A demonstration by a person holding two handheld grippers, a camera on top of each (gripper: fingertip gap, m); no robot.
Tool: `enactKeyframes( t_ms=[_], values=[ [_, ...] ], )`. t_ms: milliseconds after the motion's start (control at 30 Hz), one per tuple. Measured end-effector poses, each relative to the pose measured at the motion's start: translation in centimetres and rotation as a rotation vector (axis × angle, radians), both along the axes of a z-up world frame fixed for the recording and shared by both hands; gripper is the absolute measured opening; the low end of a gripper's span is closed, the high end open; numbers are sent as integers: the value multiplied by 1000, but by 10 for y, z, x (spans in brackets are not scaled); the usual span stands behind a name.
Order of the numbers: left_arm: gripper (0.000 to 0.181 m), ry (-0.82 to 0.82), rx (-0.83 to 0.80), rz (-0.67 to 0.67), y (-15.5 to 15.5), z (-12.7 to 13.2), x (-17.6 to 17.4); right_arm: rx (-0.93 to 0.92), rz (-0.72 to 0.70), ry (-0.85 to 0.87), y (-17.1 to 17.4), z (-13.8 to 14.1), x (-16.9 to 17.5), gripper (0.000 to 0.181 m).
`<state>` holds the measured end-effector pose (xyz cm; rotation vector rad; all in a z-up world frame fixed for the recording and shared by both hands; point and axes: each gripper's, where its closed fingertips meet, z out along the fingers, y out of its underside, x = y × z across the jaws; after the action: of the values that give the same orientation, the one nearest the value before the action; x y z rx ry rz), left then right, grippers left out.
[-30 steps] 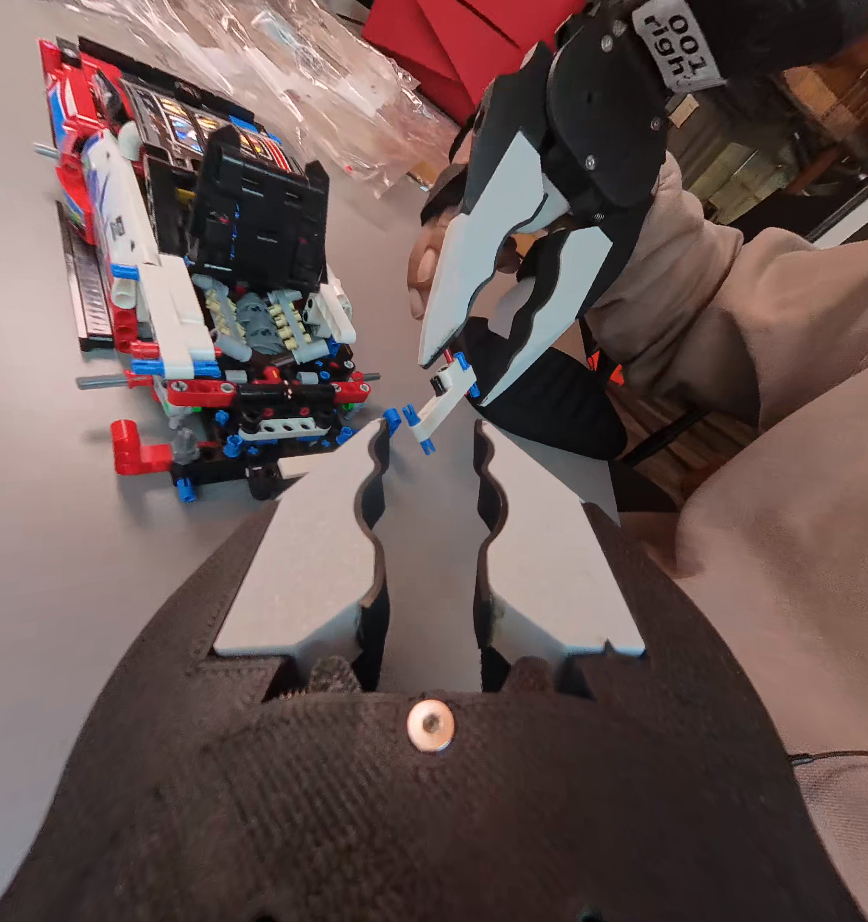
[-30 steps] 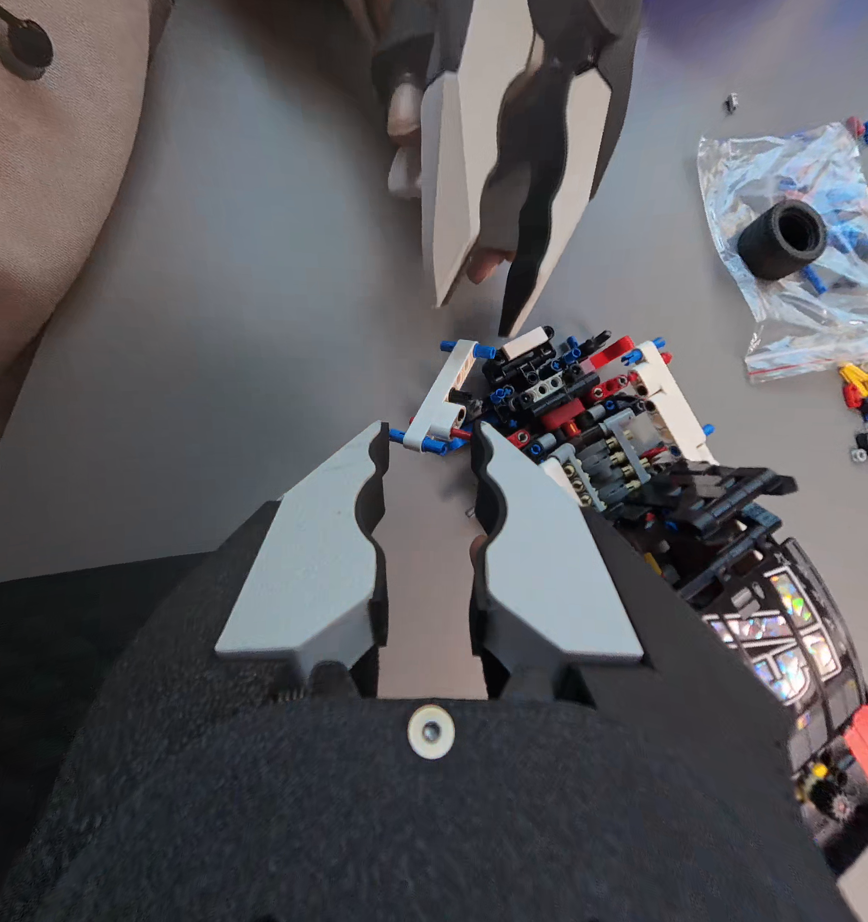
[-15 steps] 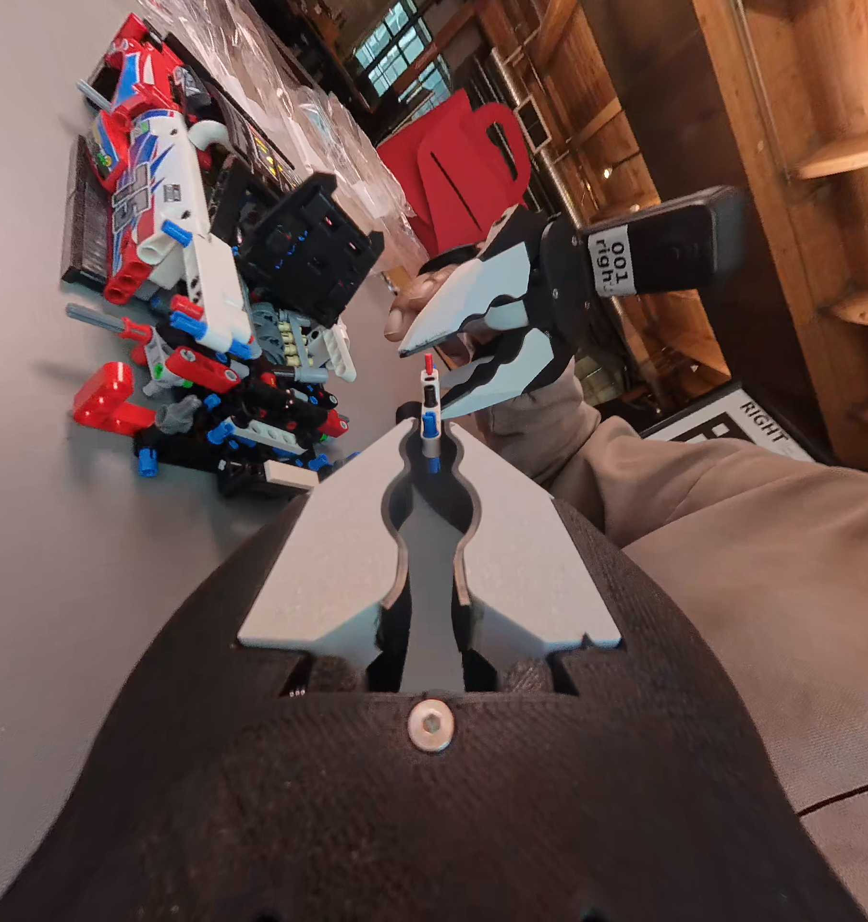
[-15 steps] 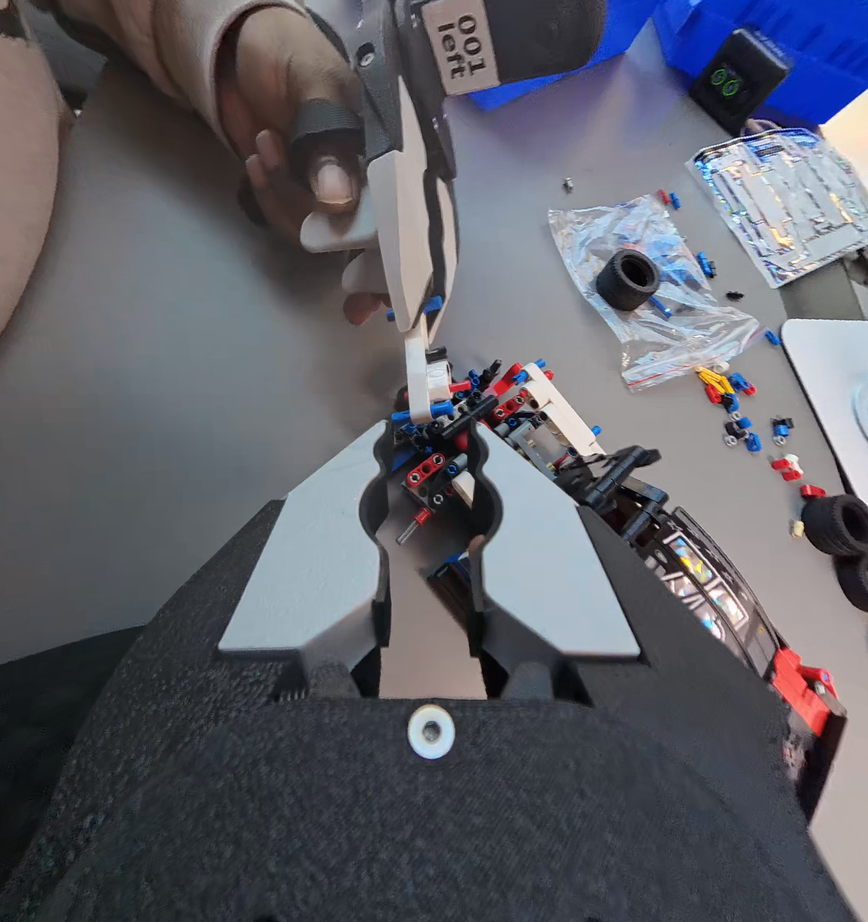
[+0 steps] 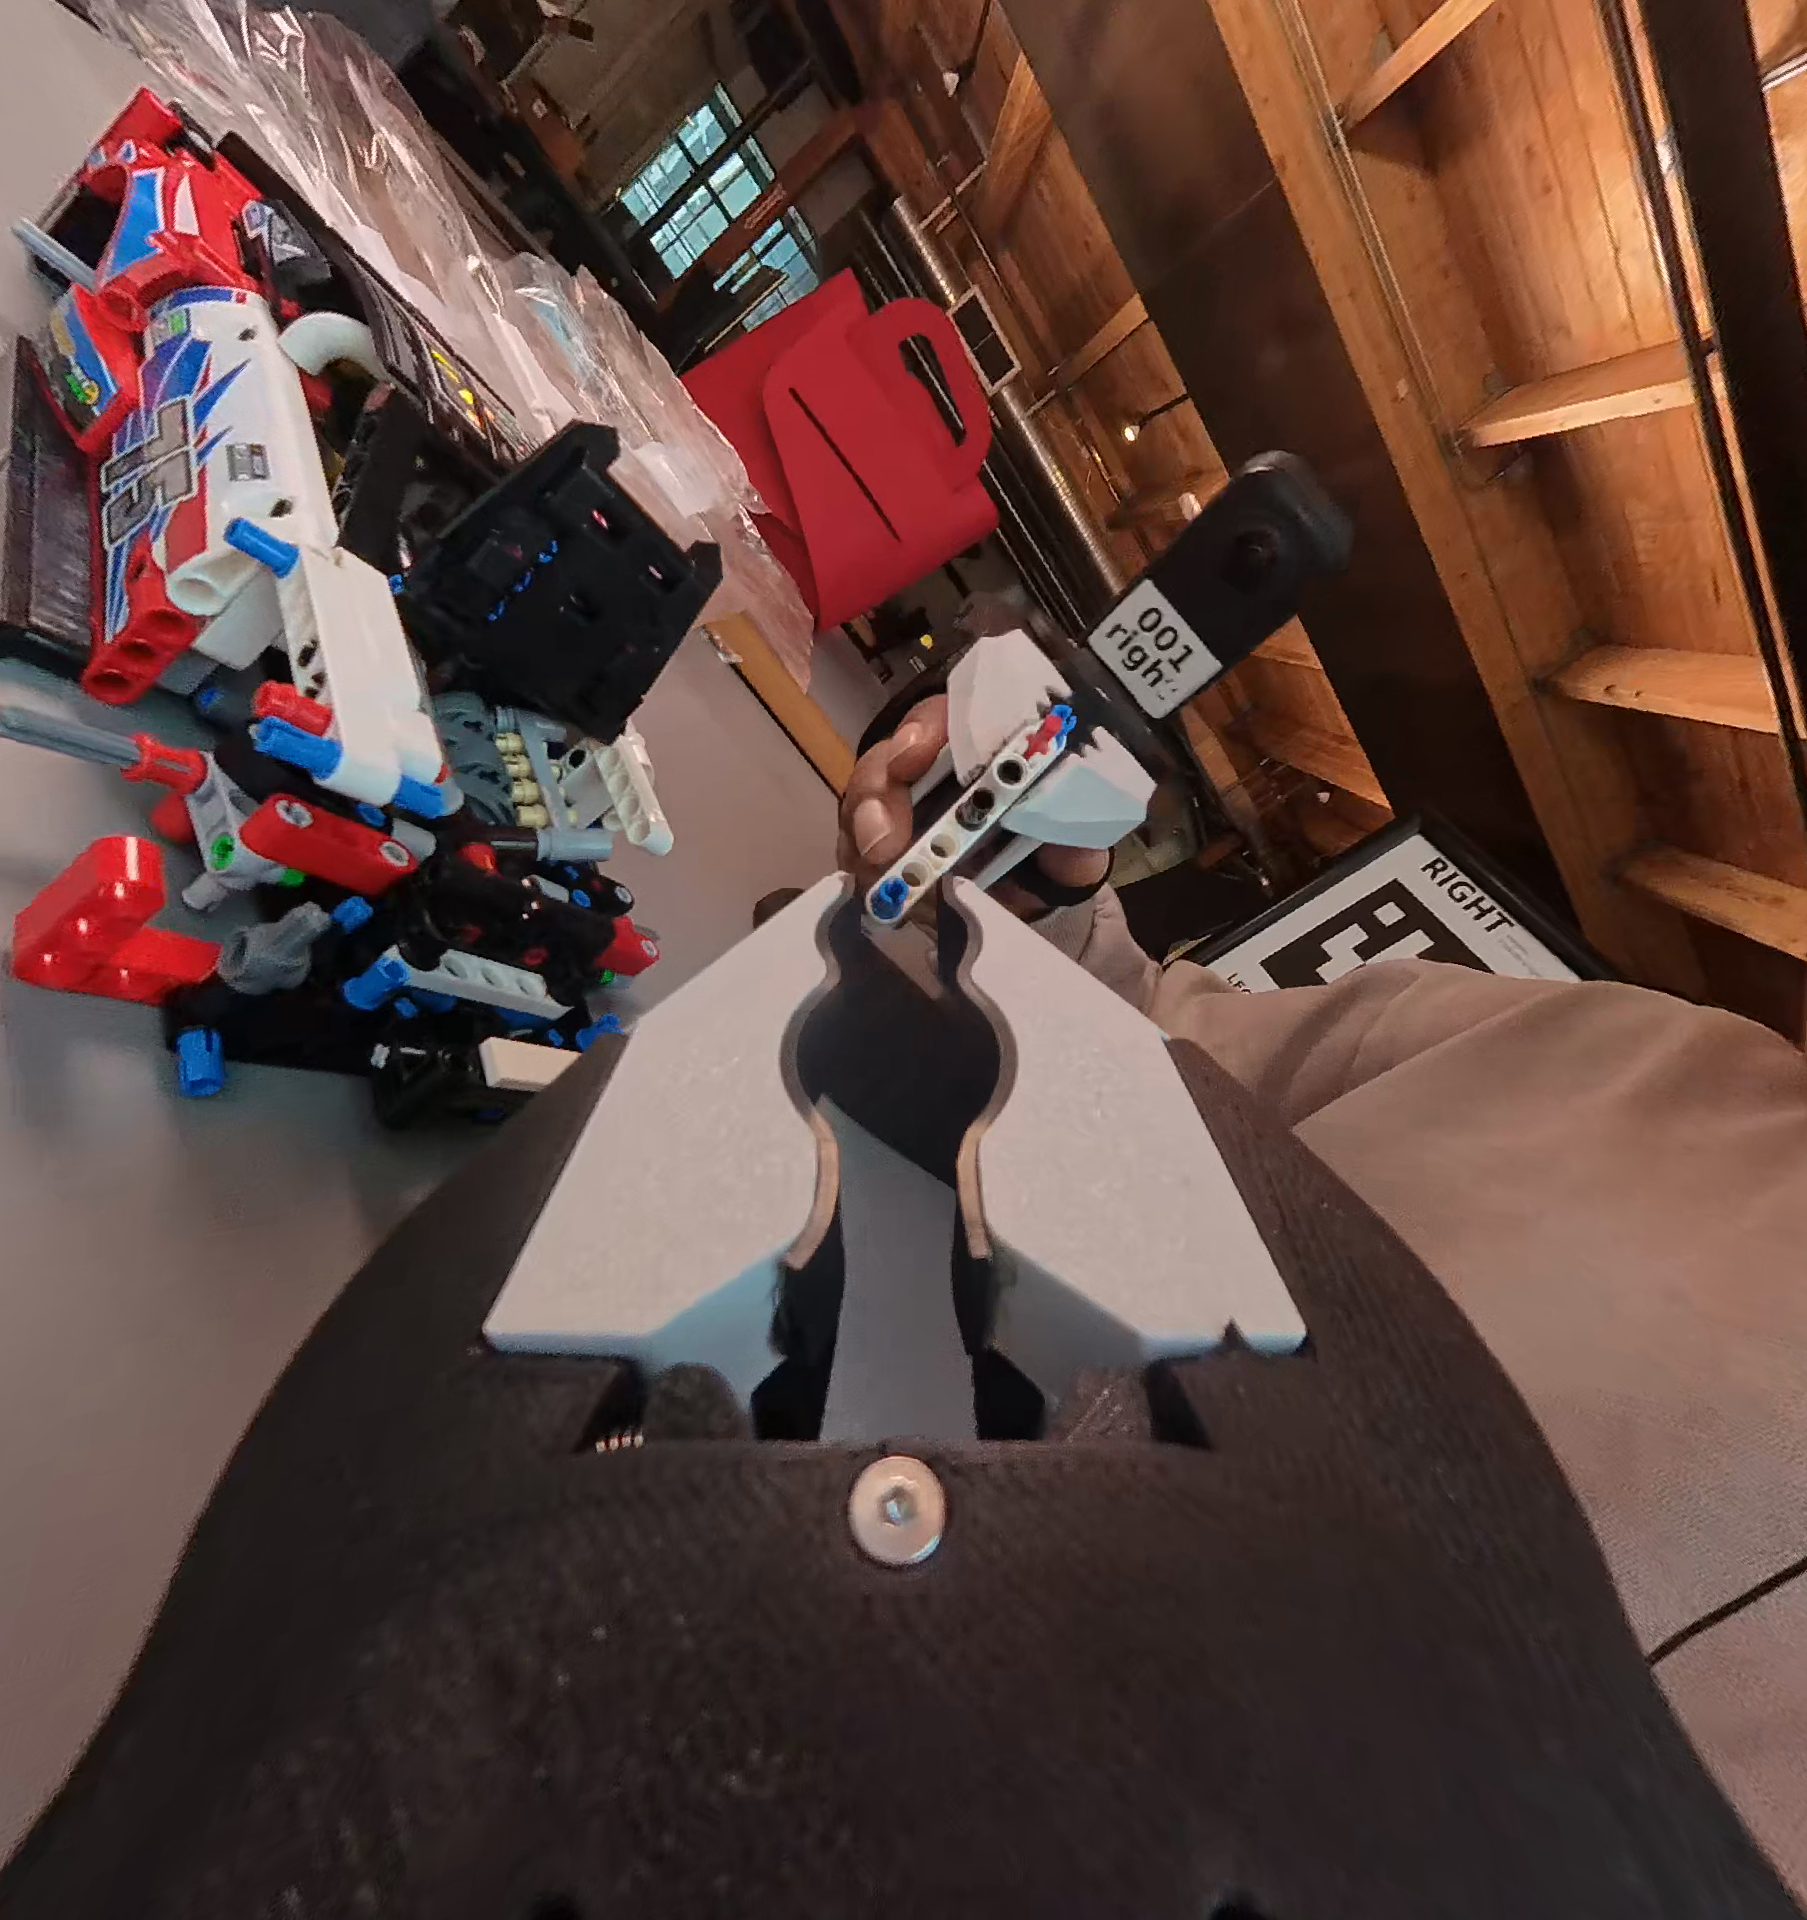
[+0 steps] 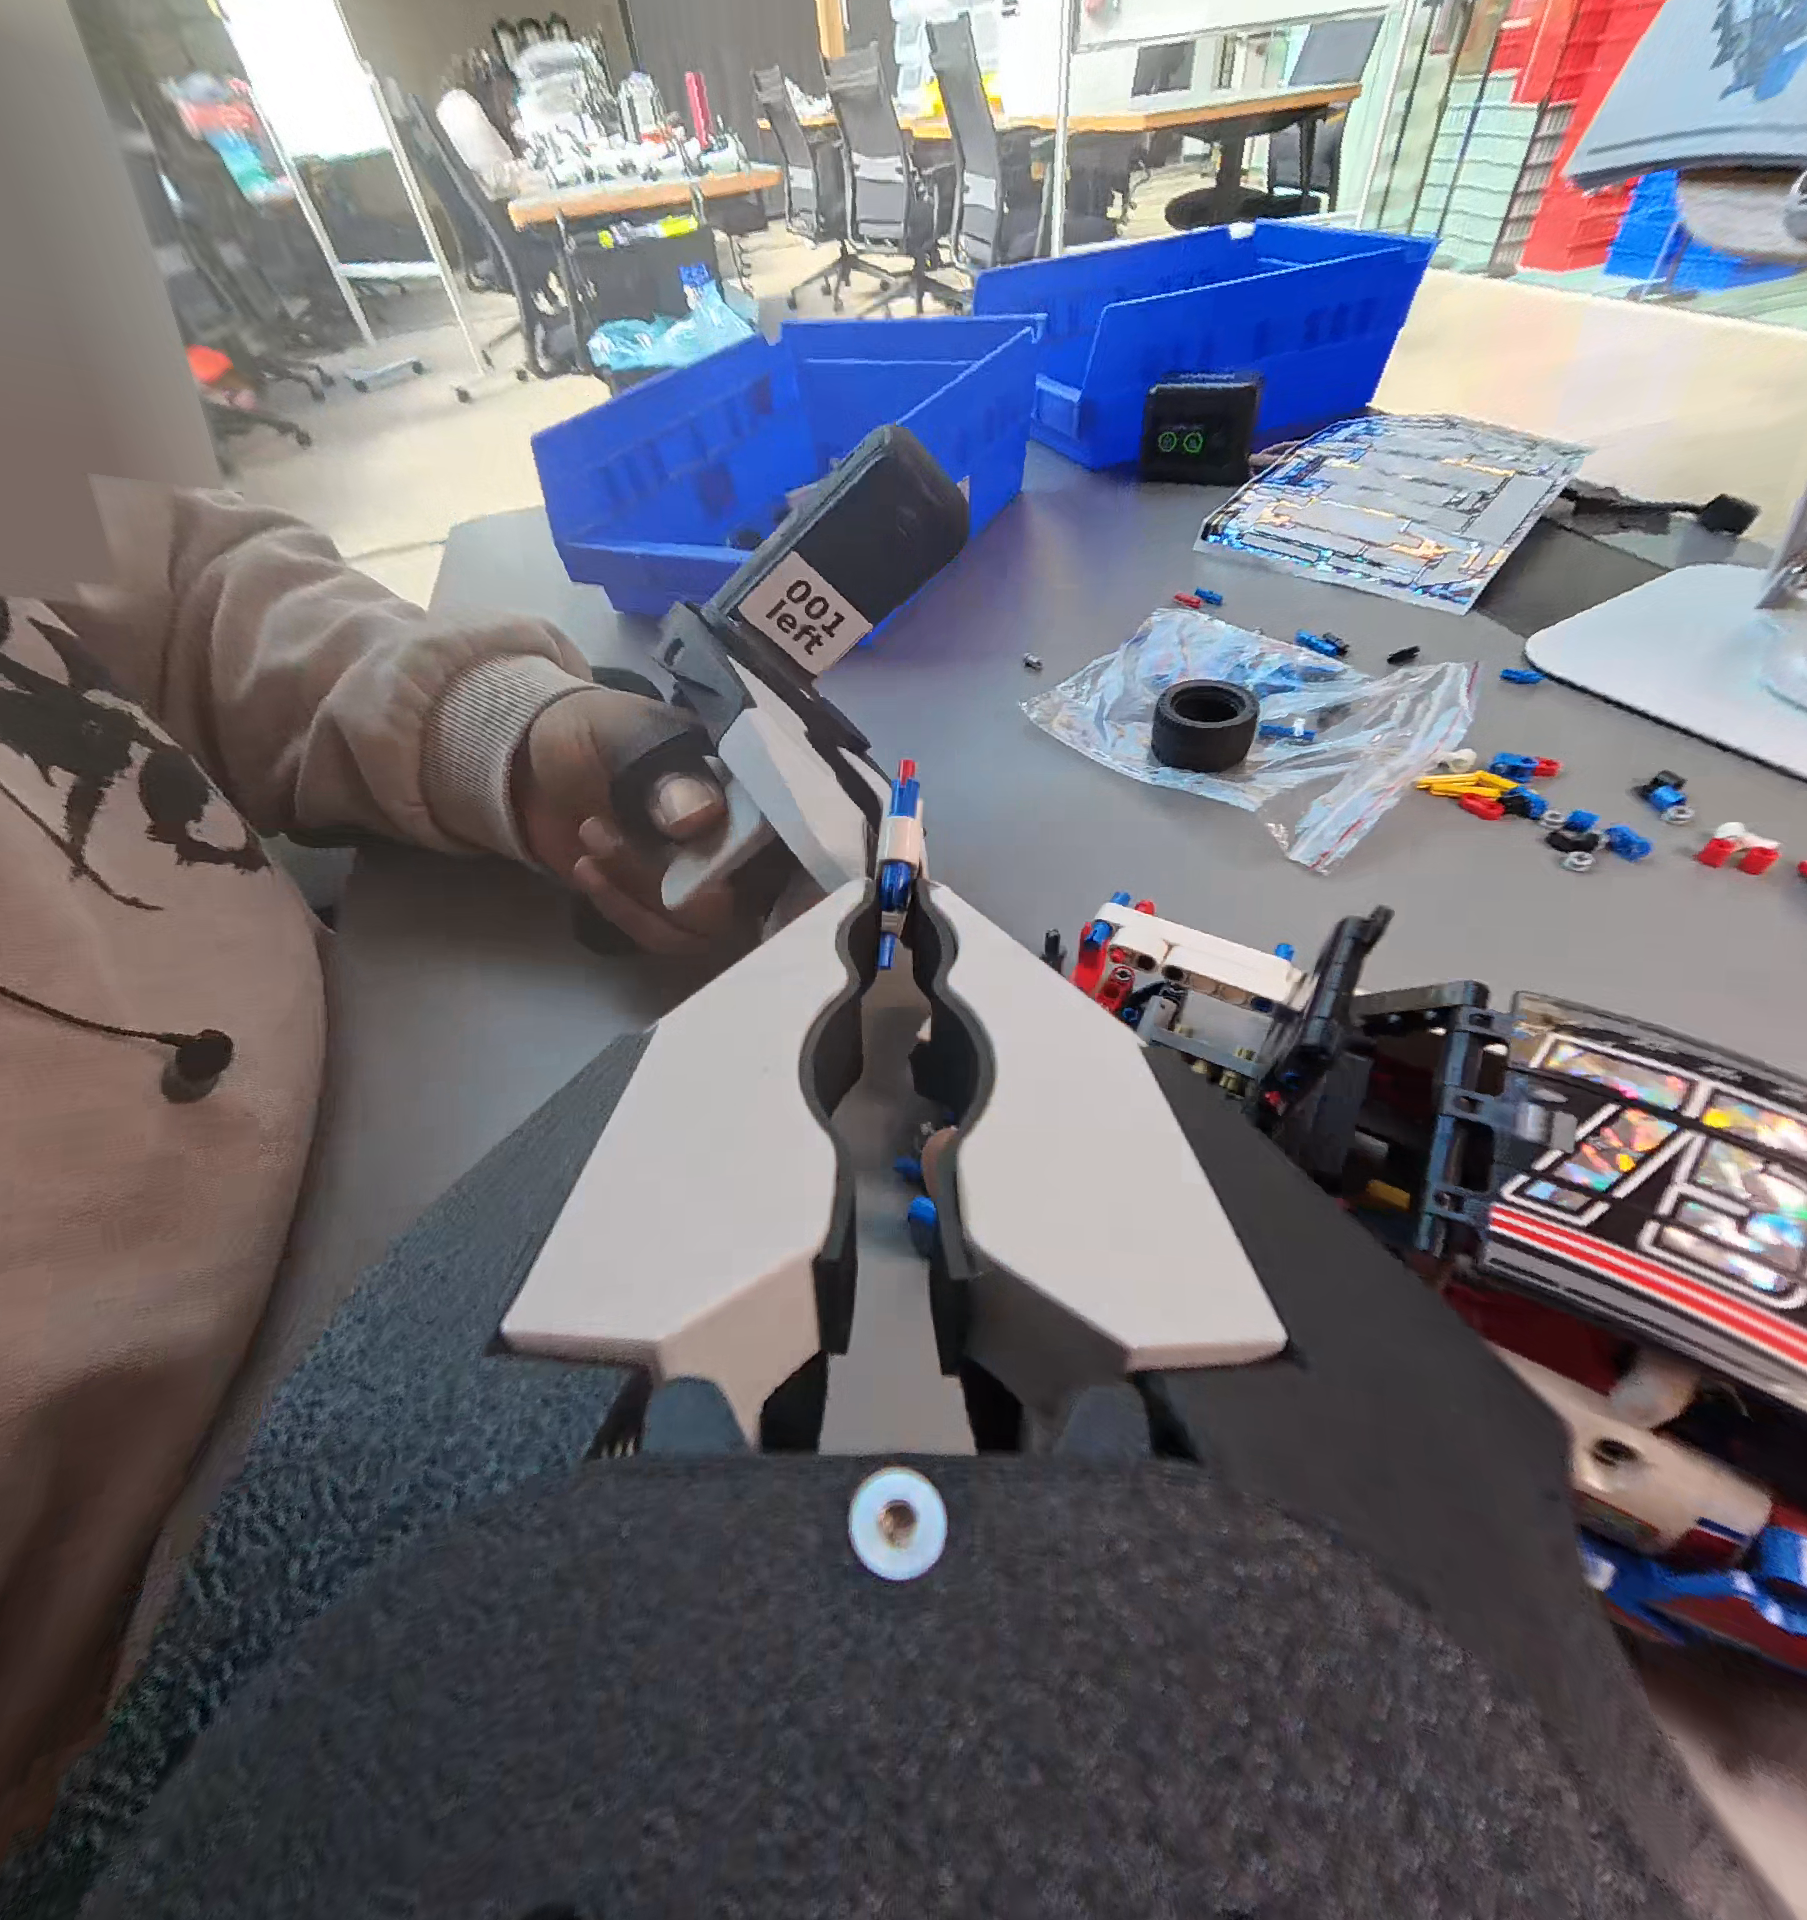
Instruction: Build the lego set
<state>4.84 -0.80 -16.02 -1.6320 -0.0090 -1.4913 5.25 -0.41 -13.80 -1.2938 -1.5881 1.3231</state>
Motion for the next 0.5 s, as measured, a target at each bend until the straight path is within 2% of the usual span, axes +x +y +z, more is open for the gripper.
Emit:
enactKeyframes(
  t_ms=[167,300,433,500],
  values=[
    [24,69,-76,77,7,-13,-15,383,-124,-27,2,2,-1,3],
    [34,-52,-64,43,-3,8,-15,843,-264,-71,16,-3,-1,3],
    [38,-76,-83,20,-6,13,5,1234,-281,-50,-2,-10,-12,3],
    [33,-81,-87,50,-4,10,4,1375,-285,-43,-7,-16,-17,3]
  ],
)
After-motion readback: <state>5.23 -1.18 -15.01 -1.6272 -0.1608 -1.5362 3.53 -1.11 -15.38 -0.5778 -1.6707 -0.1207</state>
